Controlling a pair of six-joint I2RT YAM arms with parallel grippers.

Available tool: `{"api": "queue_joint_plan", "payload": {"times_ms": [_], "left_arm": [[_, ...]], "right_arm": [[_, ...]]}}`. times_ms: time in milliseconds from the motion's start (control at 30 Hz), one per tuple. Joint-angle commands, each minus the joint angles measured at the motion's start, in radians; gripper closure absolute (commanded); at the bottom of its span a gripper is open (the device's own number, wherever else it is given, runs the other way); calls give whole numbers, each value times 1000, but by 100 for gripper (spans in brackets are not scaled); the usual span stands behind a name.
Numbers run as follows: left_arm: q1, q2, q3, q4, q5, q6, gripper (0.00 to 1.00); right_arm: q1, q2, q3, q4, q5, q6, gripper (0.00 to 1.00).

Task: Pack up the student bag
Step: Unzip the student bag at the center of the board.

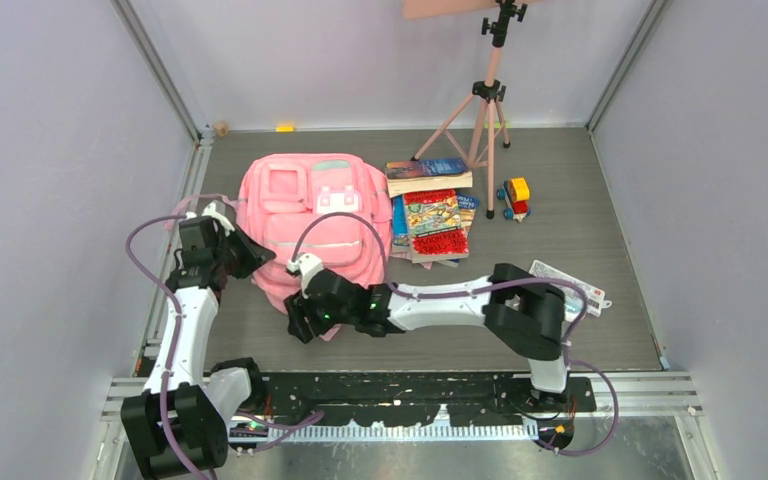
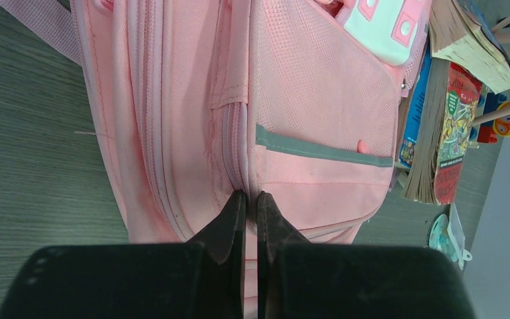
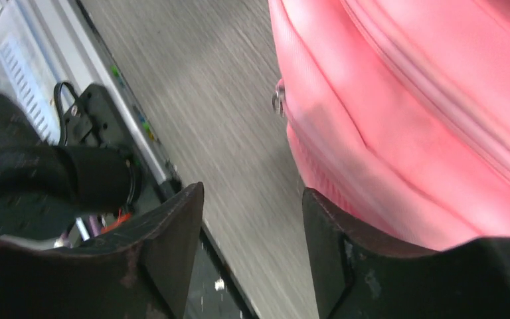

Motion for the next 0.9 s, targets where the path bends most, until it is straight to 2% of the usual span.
{"api": "queue_joint_plan", "payload": {"times_ms": [0,133,233,333,467,767,867], "left_arm": [[-18,1,49,31,65,30,100],[-18,8,47,28,73,34,100],[-18,11,49,27,77,37,100],[-20,13,49,26,81,38,100],[-23,10,49,18,73,44,100],[-23,18,53,12,69,47,100],[-23,17,53,12,68,46,100]], "right_arm": [[1,-230,-75,-18,136,-42,32],[-48,-364,-192,-100,253,-24,19],[-118,-383,-258,-141,247,15,12],[-232,-398,-342,-142,195,77,11],[-325,-428,-442,-46,145,236,11],[-344,-349,-452,16,210,423,11],[-344,-332,-461,69,223,456,14]]}}
